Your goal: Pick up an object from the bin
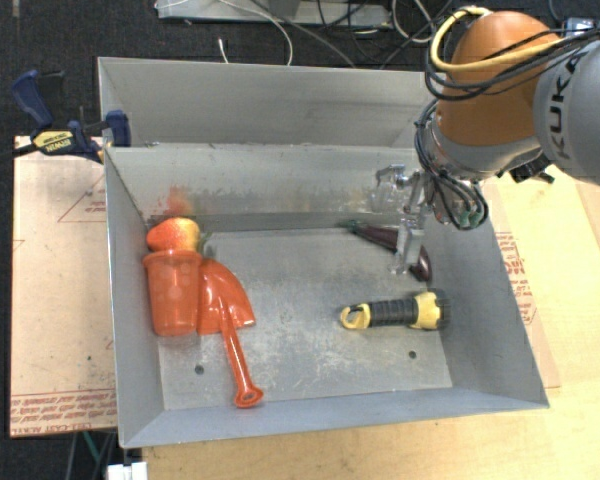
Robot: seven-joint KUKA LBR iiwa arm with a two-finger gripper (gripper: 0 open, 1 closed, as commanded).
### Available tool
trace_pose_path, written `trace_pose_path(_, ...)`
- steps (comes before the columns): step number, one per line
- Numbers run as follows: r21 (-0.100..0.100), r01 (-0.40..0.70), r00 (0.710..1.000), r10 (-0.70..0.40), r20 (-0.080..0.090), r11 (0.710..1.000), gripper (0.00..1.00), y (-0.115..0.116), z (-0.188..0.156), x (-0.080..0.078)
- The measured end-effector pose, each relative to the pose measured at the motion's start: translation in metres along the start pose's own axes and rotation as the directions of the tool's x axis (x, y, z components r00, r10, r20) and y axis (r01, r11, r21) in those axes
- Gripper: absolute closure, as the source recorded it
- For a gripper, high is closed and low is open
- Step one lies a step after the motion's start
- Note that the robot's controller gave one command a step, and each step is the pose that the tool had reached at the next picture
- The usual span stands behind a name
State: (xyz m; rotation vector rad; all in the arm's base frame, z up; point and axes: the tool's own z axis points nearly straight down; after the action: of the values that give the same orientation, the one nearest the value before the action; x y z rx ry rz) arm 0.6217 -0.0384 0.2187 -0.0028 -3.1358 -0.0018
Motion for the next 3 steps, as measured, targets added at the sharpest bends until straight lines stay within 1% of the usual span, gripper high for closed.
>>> trace_pose_path(1, 0.001, 0.001, 1.0, -0.001, 0.008, 1.0, 0.0, 0.0, -0.005, -0.001)
trace_pose_path(2, -0.001, -0.093, 0.996, 0.093, 0.0, 0.996, 0.0, -0.072, 0.153, 0.08)
trace_pose_path(3, -0.001, -0.05, 0.998, 0.05, 0.025, 0.999, 0.0, -0.08, 0.059, 0.085)
